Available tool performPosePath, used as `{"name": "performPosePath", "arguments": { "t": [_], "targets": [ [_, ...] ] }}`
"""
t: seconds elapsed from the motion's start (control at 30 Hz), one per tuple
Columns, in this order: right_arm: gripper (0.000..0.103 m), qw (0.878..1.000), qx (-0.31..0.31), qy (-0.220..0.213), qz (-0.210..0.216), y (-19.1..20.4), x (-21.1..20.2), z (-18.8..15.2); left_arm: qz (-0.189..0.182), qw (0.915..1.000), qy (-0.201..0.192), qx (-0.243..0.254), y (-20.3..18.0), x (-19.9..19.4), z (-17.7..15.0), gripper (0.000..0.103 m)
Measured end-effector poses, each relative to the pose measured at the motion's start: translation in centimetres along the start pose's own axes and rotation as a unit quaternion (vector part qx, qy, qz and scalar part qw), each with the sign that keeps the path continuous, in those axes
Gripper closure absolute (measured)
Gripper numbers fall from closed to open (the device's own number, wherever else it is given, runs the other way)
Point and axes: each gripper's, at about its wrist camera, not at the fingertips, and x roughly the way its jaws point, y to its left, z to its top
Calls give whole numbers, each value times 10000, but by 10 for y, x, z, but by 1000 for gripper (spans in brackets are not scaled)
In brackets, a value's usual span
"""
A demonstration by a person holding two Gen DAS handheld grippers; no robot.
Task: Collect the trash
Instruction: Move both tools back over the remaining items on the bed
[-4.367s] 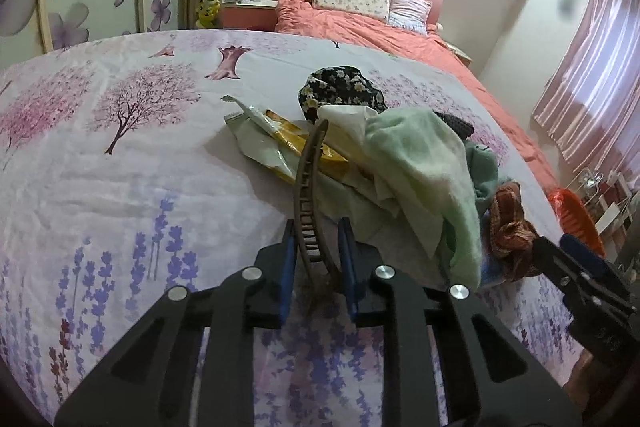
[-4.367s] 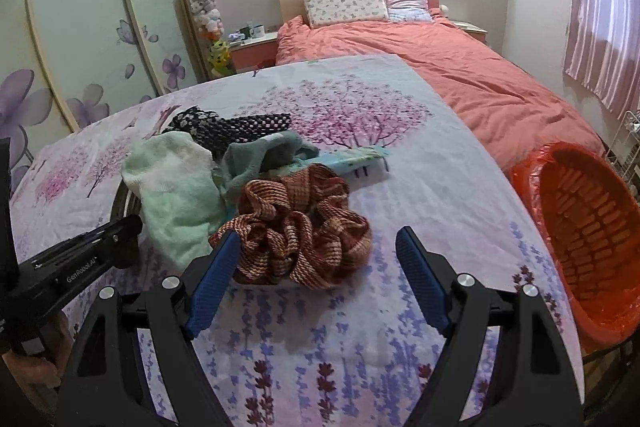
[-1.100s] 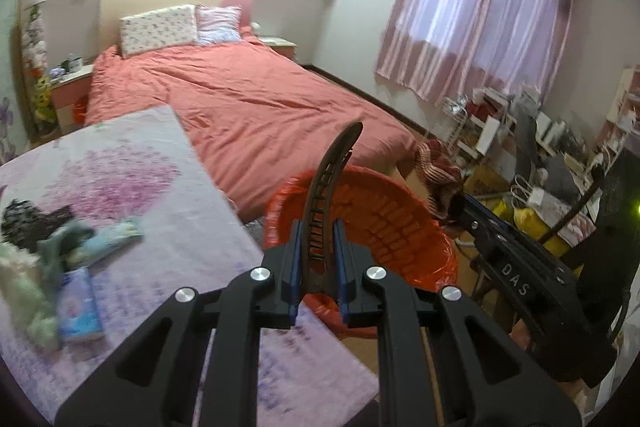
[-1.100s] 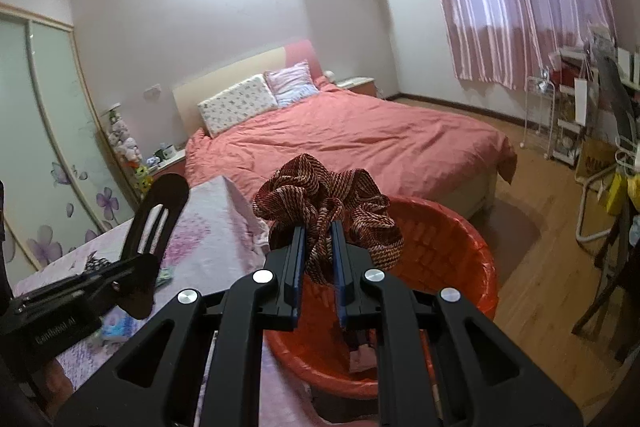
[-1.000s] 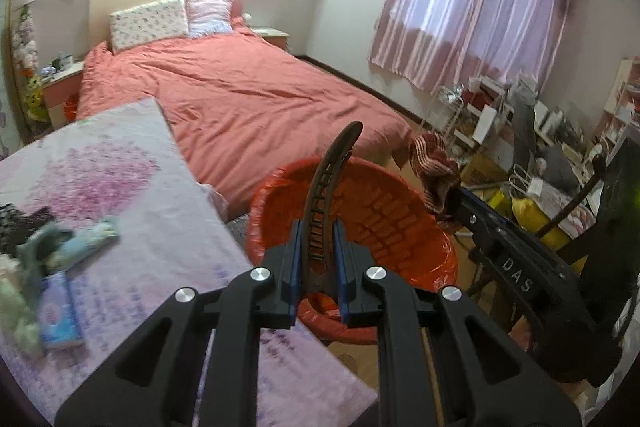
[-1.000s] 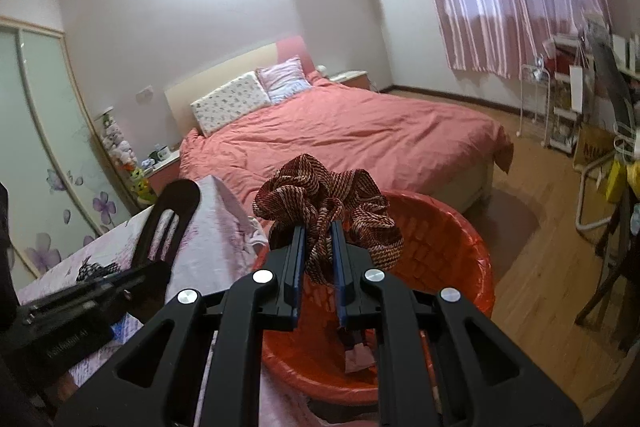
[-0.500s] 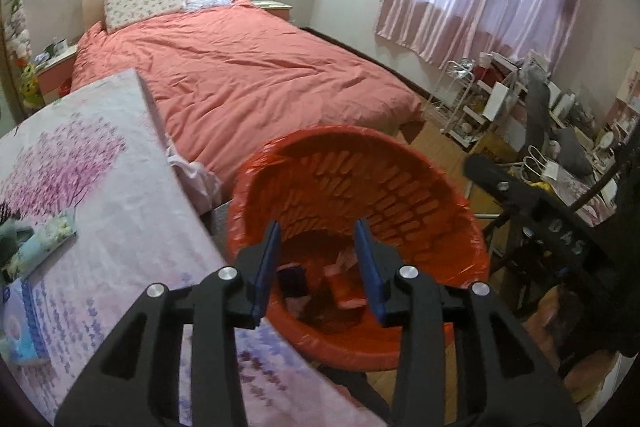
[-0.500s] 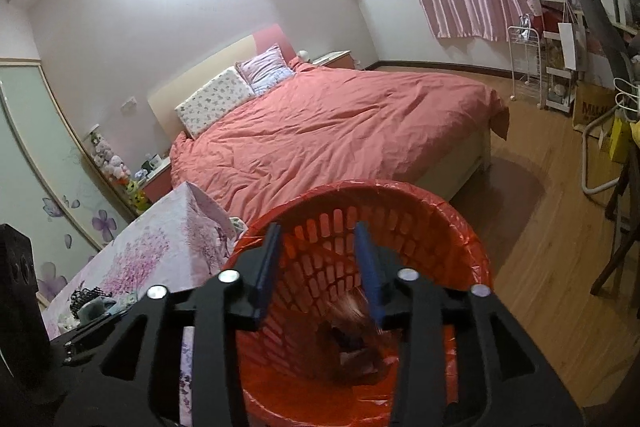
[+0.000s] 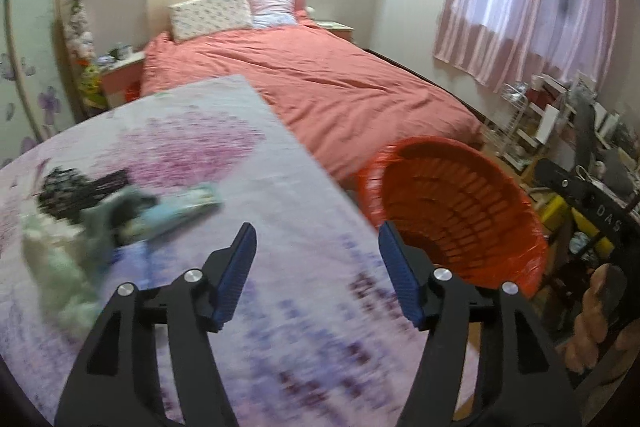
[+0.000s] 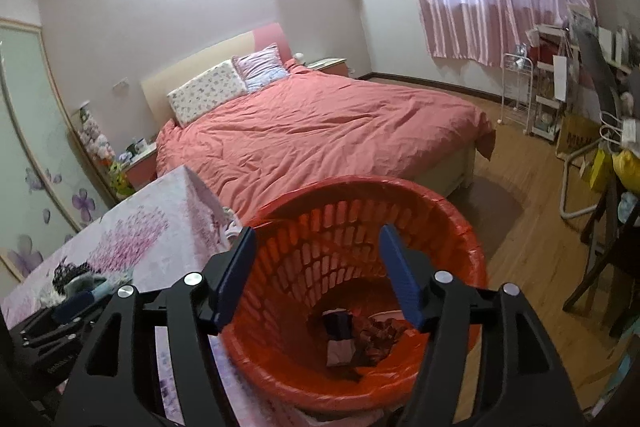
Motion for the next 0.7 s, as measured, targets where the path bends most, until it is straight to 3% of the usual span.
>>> {"name": "performPosePath", "arguments": {
  "t": [0.4, 0.53, 0.7],
  "targets": [
    [39, 9949, -777, 297, 563, 81, -5, -22, 883, 9931, -111, -766, 110, -47, -34, 34],
    [39, 9887, -1131, 471, 861, 123, -3, -33, 1342, 9846, -158, -1110, 155, -62, -48, 32],
    [39, 9777, -1548, 802, 1169, 172, 7, -57, 1591, 9755, -210, -1504, 199, -82, -64, 31]
  ]
}}
